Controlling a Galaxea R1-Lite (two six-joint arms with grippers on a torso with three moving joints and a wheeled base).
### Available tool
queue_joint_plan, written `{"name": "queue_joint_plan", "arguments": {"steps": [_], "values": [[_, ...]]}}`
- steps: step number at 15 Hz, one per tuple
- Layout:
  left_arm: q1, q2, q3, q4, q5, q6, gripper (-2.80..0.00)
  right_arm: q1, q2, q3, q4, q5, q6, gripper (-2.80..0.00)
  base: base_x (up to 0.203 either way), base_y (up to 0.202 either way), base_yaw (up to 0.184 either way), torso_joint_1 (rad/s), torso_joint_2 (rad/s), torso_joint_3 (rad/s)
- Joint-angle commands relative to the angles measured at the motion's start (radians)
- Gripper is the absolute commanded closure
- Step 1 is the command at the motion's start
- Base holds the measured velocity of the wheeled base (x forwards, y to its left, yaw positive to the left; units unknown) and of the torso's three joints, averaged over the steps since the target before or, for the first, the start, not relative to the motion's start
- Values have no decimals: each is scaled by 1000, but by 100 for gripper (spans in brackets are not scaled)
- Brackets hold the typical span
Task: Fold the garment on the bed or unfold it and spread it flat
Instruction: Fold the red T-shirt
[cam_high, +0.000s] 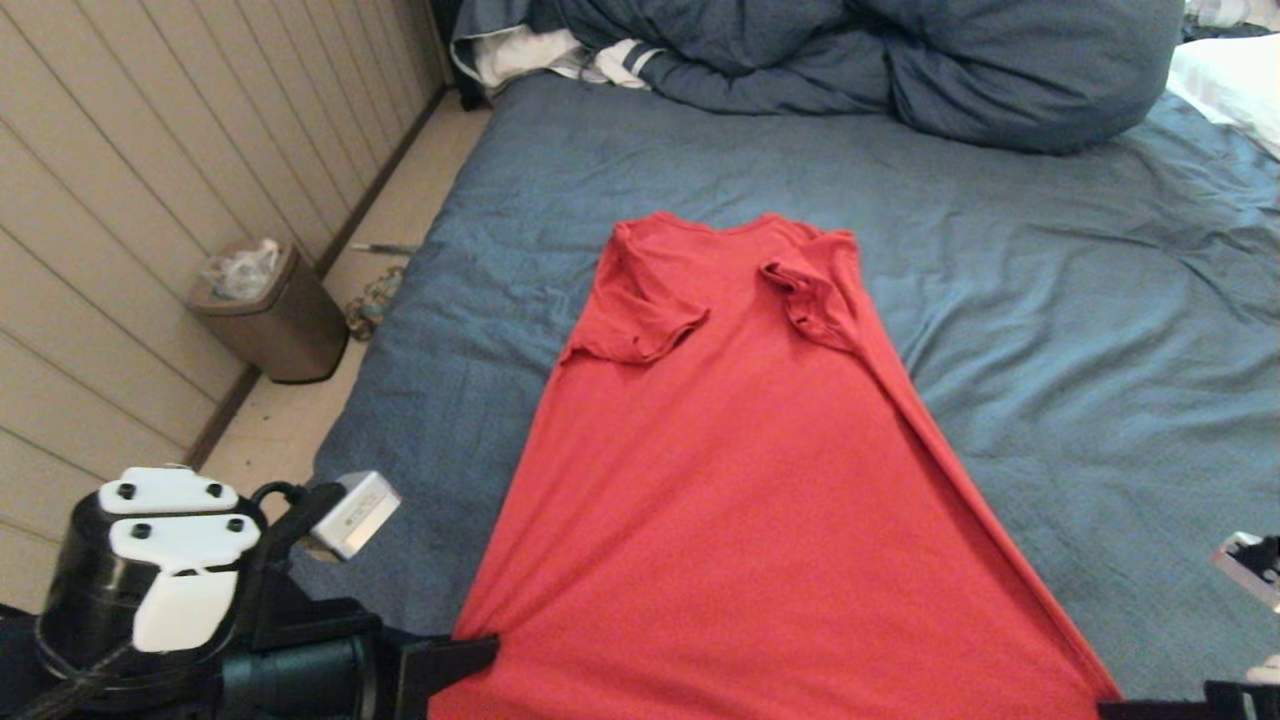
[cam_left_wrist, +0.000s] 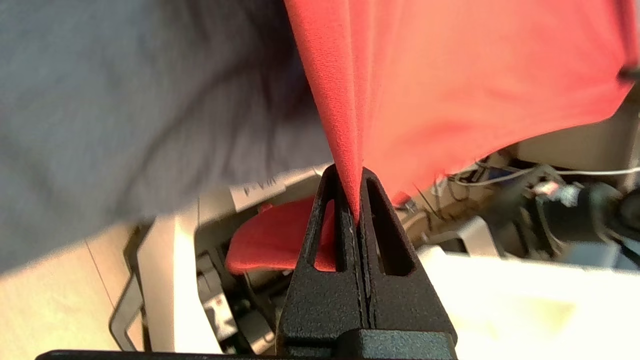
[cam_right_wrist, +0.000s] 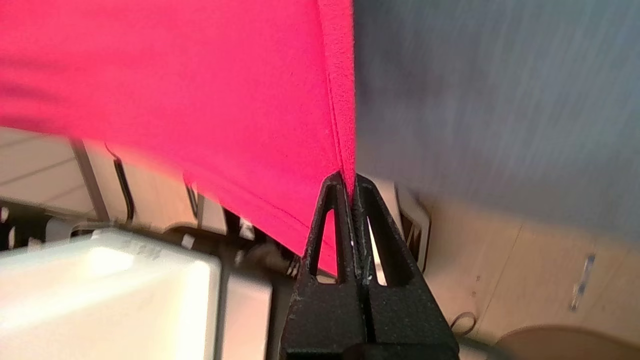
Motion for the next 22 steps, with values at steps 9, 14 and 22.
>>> {"name": "queue_joint_plan", "arguments": {"steps": [9,14,22], "values": [[-18,-382,2,341,-43,-81,0,2,-361,8,341,-40,-1,0,0,0,0,0,0,0],[1,-295,-102,320,-42,-88,0,-3,-199,-12,194,-52,6,0,0,0,0,0,0,0],[129,117,-426,148,-54,-48,0,20,266,-404,-7,-40,124,0,0,0,0,0,0,0]]}}
